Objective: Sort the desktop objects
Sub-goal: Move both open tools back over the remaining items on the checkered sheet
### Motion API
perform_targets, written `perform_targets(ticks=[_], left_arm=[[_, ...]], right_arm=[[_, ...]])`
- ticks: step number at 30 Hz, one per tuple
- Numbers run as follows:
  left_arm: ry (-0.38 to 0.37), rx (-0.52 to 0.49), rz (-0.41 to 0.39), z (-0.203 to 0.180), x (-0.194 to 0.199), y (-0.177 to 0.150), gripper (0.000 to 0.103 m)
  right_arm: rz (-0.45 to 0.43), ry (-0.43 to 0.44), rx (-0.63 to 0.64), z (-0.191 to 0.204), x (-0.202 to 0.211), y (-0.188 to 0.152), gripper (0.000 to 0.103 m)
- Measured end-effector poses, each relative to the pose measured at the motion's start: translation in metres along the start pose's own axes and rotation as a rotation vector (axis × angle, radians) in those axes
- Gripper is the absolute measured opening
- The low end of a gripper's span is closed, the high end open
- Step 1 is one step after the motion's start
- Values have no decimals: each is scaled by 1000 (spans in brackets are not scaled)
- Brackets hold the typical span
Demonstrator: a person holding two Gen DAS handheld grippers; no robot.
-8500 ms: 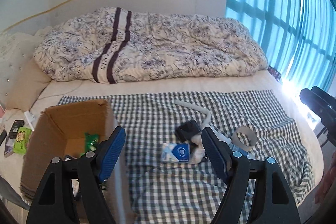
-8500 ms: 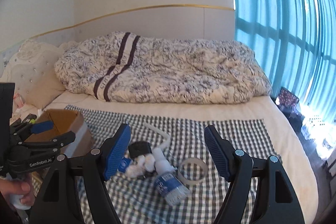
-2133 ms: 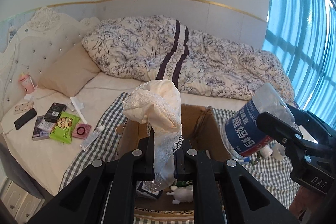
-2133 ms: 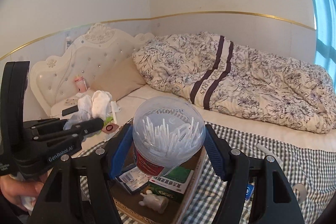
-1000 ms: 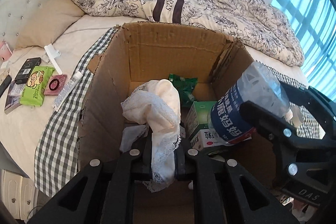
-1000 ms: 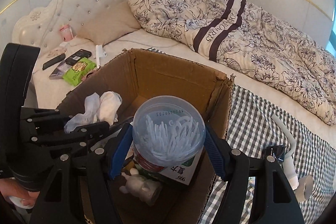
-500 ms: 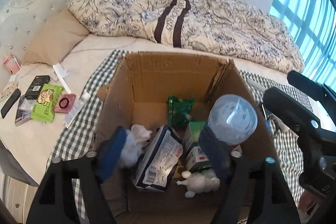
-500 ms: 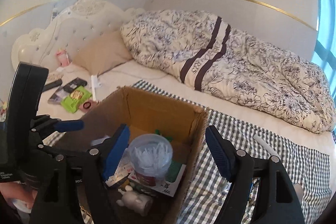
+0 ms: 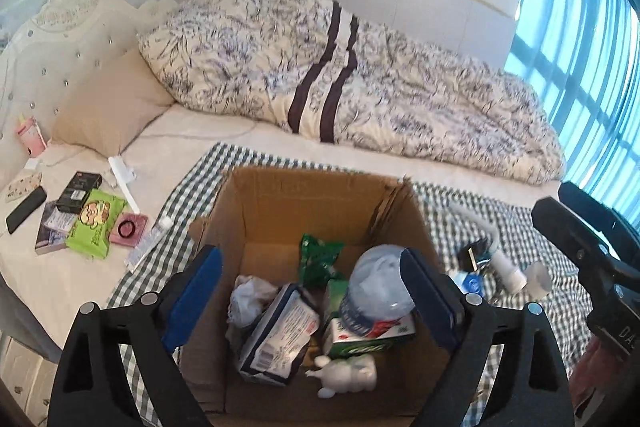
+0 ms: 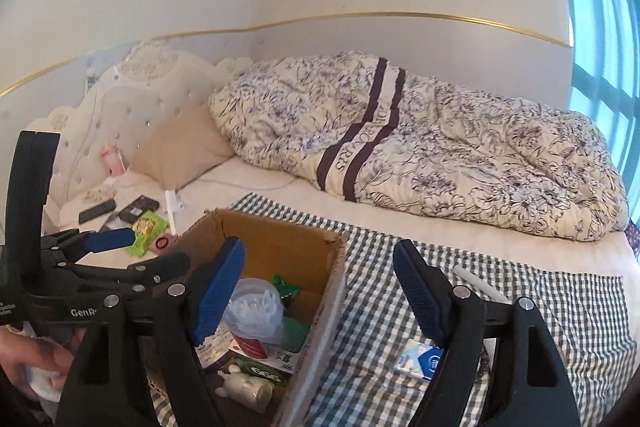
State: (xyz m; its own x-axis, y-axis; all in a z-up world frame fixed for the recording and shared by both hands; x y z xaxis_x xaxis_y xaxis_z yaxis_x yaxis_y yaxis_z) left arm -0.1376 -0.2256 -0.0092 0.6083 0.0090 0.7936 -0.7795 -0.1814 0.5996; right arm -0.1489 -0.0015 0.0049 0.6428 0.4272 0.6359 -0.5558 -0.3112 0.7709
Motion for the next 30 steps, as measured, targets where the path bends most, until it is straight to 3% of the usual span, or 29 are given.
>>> perform_targets(ticks=[6, 15, 22, 30], left_arm=[[-18, -12, -59, -23, 26, 3, 98], [-45, -49, -129, -70, 59, 8, 103], [-73, -100, -147, -115, 70, 13, 103], [-110, -159, -111, -167, 53, 4, 103]], right_arm=[[-31, -33, -3, -21, 33, 0, 80], [-70, -105, -56, -72, 85, -5, 91], [-88, -168, -113, -118, 116, -14, 98], [-59, -196, -188, -167, 129, -39, 100]])
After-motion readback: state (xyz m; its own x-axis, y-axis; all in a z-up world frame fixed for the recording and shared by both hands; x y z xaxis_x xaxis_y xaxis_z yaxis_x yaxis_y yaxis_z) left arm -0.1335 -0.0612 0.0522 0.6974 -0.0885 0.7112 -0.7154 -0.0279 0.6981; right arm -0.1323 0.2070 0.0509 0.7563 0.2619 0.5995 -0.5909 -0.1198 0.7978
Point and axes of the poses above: each gripper's, at about its wrist camera, not at the fingertips, and x roughly against the way its jaws point, z to its left, y to its top, the point moved 1 cm from there along -x, roughly the way its jaws point, and after that the axes turned 12 degrees about z, right-handed, at the moved point
